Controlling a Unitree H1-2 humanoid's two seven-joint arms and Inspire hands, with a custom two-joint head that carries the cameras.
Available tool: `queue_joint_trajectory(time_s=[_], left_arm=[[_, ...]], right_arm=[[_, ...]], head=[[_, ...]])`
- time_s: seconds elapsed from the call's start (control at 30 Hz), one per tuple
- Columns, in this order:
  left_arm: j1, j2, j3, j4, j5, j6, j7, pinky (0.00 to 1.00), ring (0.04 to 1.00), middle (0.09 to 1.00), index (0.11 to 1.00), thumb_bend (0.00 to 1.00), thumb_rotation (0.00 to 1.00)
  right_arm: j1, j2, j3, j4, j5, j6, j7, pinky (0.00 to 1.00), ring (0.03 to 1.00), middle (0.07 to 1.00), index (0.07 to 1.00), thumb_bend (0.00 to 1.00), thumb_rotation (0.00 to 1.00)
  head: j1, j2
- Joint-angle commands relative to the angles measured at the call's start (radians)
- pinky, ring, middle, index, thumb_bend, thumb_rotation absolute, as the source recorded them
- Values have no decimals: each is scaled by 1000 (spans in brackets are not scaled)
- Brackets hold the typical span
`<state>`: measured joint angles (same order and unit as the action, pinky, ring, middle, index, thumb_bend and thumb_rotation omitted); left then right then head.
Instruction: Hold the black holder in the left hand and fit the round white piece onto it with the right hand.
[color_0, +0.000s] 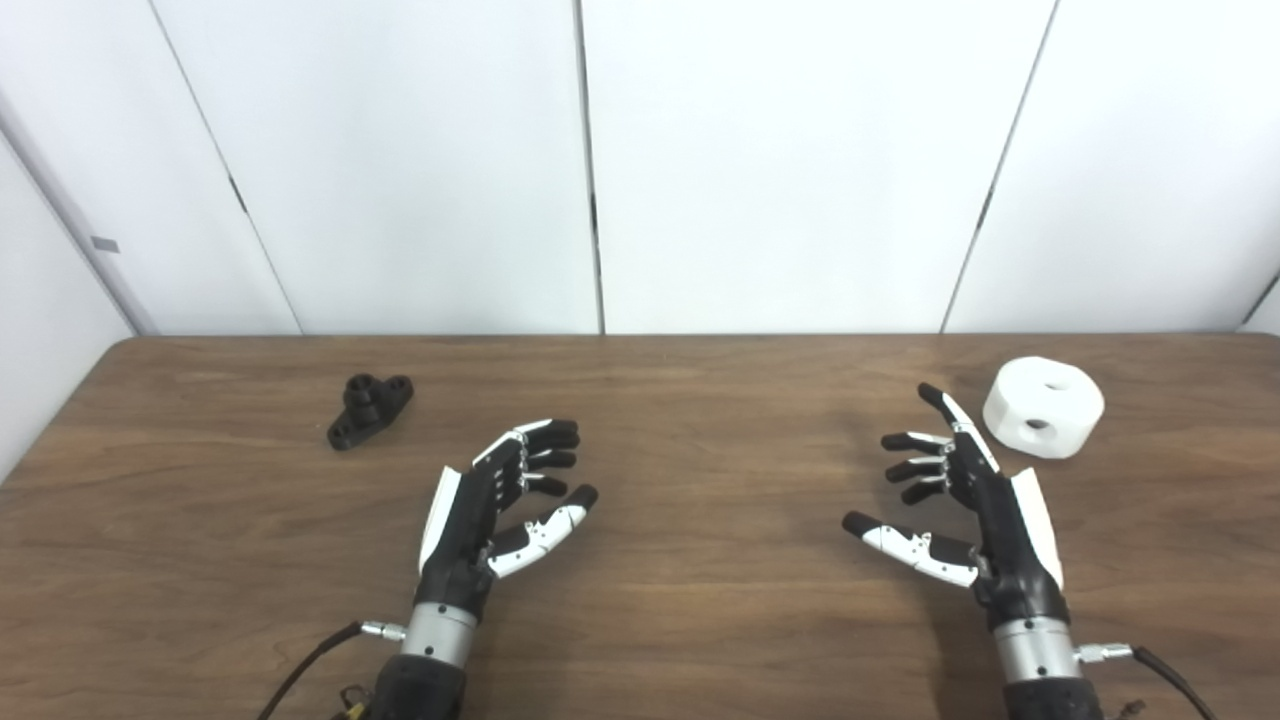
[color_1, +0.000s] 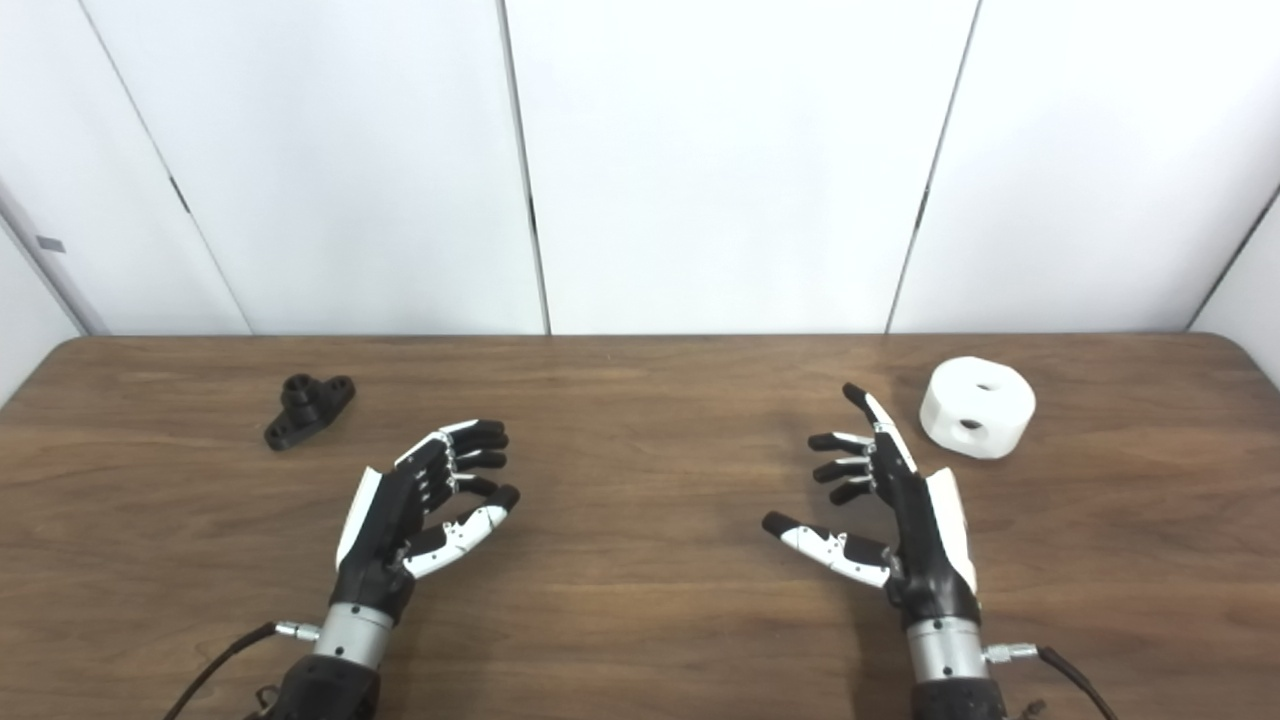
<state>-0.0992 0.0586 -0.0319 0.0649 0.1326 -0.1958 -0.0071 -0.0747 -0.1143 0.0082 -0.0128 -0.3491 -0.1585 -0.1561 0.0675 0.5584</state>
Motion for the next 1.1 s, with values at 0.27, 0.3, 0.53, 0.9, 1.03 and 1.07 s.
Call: queue_joint_trajectory(time_s=[0.27,0.3,0.53,0.9,1.03,1.07], left_arm=[[-28,-1,-4,-7,7,-25,9,618,725,742,725,541,105],[-27,-5,-4,-9,6,-16,10,619,726,744,725,544,108],[-34,-49,-24,48,10,-33,26,629,740,760,741,559,100],[-72,-80,-41,155,47,-97,70,626,744,767,731,573,52],[-78,-83,-36,144,35,-112,71,597,722,765,729,574,35],[-80,-83,-35,138,38,-110,73,597,723,765,734,577,31]], right_arm=[[-12,-9,-3,-25,5,-22,2,480,590,694,897,601,206],[-13,-13,-4,-20,3,-29,0,477,587,693,896,597,201],[-14,-58,-23,27,47,-92,10,471,586,701,883,554,140],[-20,-59,-46,11,139,-17,71,466,594,713,873,490,88],[-21,-59,-45,22,129,-41,67,437,586,709,871,490,122],[-22,-59,-46,27,129,-49,66,432,584,709,869,492,132]], head=[[57,-3],[79,-6],[323,-91],[399,-145],[401,-149],[401,-149]])
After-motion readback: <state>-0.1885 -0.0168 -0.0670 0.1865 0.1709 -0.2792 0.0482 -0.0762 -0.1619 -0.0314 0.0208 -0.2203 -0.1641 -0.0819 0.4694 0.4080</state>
